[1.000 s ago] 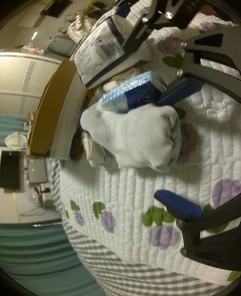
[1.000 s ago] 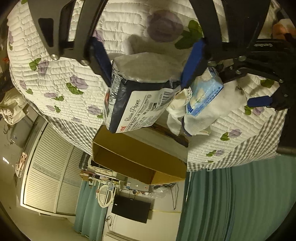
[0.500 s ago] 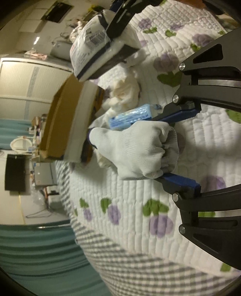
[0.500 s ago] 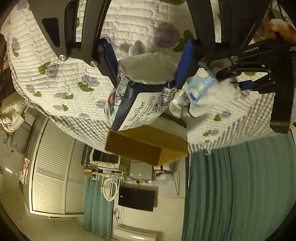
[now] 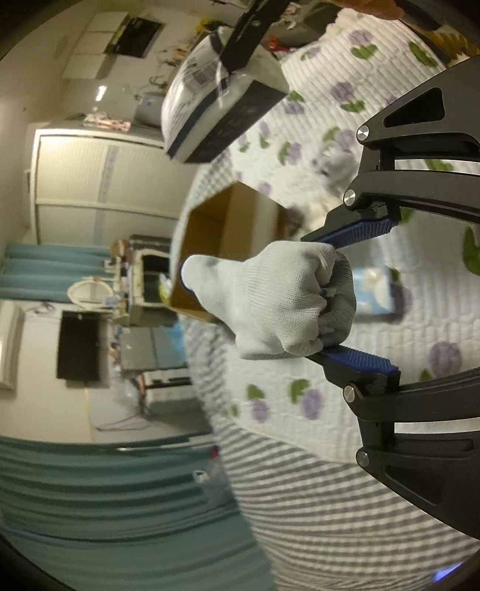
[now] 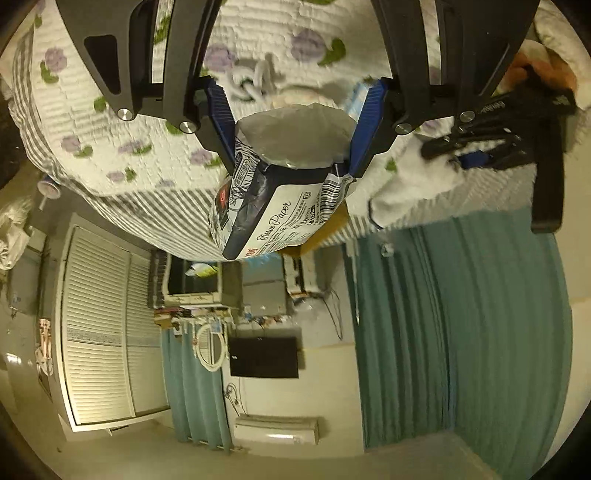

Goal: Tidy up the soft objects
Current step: 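Grasp the white sock with the left tool while the right grasps the paper-towel pack, then carry both items over the box and open both tools to drop them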

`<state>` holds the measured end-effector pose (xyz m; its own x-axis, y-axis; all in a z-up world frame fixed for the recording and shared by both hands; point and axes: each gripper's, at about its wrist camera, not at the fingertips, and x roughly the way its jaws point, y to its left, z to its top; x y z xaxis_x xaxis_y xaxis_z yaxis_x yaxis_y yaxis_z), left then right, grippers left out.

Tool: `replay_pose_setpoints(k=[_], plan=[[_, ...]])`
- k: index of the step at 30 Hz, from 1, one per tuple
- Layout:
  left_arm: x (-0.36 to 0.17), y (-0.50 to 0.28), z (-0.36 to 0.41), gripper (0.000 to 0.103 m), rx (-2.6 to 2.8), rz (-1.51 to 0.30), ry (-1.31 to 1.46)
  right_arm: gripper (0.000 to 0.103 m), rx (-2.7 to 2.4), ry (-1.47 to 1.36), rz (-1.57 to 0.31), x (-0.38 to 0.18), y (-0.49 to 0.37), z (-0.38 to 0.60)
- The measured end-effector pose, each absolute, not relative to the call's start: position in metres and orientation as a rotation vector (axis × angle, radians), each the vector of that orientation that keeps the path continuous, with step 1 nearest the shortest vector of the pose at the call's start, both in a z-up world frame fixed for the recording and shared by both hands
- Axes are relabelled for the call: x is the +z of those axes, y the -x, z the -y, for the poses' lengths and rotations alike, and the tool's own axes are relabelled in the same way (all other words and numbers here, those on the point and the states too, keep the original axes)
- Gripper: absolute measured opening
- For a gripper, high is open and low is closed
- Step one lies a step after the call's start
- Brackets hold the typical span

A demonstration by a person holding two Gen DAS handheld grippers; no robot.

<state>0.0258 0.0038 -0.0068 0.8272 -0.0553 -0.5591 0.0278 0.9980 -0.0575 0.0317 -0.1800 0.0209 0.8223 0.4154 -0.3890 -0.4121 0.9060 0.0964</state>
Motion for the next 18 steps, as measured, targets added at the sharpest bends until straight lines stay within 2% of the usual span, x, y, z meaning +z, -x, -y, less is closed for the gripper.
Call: replay_pose_setpoints(k=[11, 18], plan=[[0.034, -0.12, 0.019, 0.049, -0.073, -0.531, 0.021, 0.058, 0.516, 0.003, -0.386, 0.088, -0.144, 0.173], [0.007, -0.21, 0.019, 0.049, -0.051, -0.577, 0.03, 0.058, 0.507, 0.03, -0.447, 0.053, -0.237, 0.163]])
